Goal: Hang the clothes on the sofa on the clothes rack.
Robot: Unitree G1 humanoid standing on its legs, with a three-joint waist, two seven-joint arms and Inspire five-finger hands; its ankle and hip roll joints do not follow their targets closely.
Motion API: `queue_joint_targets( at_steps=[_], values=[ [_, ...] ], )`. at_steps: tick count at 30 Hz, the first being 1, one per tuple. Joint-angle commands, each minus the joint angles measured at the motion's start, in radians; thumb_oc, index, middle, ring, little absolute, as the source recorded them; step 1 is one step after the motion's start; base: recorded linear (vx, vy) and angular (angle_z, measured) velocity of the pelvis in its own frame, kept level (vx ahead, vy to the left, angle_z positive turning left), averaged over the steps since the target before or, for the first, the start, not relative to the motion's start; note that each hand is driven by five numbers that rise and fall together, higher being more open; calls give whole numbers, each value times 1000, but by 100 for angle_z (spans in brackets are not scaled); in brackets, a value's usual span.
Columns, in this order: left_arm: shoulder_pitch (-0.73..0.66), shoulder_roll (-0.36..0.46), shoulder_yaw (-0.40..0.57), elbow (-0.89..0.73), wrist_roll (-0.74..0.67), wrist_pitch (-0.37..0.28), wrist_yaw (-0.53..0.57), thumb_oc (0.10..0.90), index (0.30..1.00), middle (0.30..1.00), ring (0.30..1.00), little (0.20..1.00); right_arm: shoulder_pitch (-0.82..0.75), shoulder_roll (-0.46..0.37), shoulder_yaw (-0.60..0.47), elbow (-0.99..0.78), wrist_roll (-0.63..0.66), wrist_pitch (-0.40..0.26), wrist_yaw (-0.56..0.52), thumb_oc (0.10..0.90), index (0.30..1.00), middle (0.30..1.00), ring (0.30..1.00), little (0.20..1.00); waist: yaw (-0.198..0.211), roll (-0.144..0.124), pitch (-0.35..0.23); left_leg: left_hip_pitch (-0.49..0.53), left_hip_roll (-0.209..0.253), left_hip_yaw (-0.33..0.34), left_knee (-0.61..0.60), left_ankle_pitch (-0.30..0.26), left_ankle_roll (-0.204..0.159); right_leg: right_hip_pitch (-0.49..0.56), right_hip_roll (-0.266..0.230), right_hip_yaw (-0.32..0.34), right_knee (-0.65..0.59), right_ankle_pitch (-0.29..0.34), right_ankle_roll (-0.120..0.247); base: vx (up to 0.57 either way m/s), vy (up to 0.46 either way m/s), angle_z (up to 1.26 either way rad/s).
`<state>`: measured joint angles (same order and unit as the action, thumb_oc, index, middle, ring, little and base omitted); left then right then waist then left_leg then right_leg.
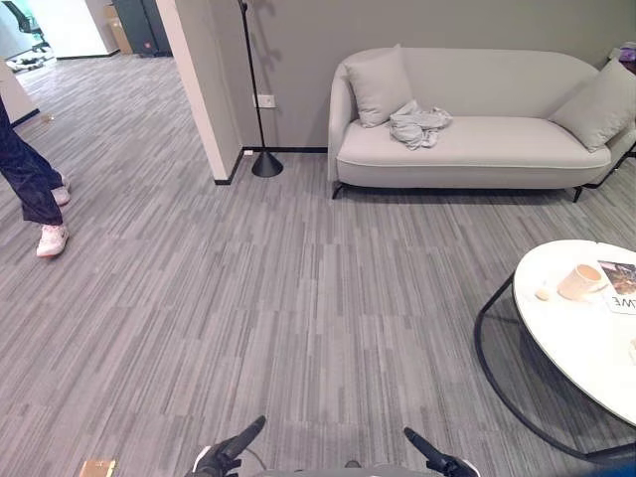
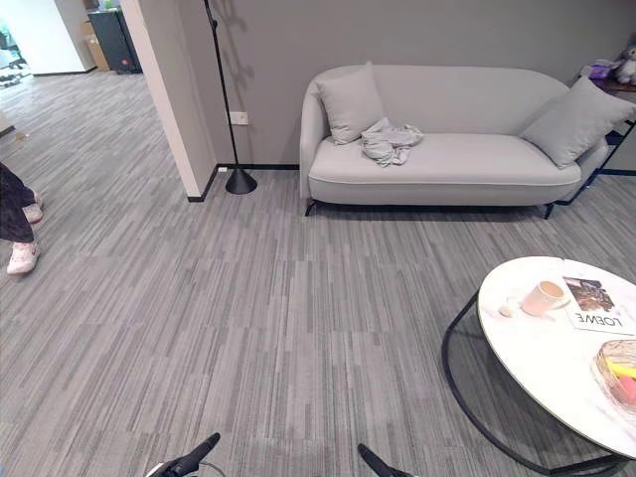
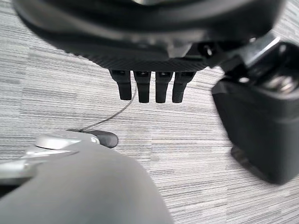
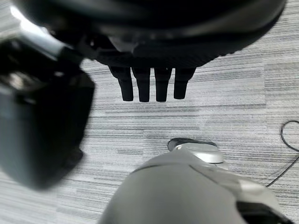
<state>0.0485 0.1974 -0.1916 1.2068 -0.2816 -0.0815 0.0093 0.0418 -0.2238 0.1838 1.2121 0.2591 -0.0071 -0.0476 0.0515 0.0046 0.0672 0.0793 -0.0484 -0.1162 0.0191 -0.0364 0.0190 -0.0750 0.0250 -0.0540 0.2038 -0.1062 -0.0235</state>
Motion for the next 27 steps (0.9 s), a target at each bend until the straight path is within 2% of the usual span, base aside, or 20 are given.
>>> queue_joint_targets(
  at_steps=[1,18,25,26,27],
  values=[
    [-63,9,11,-10,1,-47,1,800,900,900,900,900,-65,-15,27,-3,20,-39,-3,800,900,900,900,900,6,-41,25,28,-50,-87,-106,9,5,181,-26,83,-291,146,60,0,0,0],
    [-67,6,28,13,-1,-39,17,800,900,900,900,900,-49,-15,13,-23,43,-48,-14,800,900,900,900,900,-6,-49,35,51,-43,-79,-106,-6,5,193,-19,94,-291,138,55,25,-13,-2],
    [-86,11,20,-2,1,-34,34,800,900,900,900,900,-56,-18,20,-80,40,-54,-27,800,900,900,900,900,-16,-59,64,58,-17,-51,-106,-10,-1,182,-4,111,-291,140,48,38,-70,-10],
    [-93,15,22,-16,-14,-35,36,800,900,900,900,900,-55,-24,18,-113,43,-57,-29,800,900,900,900,900,-18,-76,94,-8,-26,-34,37,-50,-19,183,-11,121,-291,137,40,38,-94,-28],
    [-93,15,22,-16,-14,-35,36,800,900,900,900,900,-55,-24,18,-113,43,-57,-29,800,900,900,900,900,-19,-76,93,-14,-26,-34,46,-55,-19,180,-11,121,-291,137,40,29,-145,-22]
  ],
)
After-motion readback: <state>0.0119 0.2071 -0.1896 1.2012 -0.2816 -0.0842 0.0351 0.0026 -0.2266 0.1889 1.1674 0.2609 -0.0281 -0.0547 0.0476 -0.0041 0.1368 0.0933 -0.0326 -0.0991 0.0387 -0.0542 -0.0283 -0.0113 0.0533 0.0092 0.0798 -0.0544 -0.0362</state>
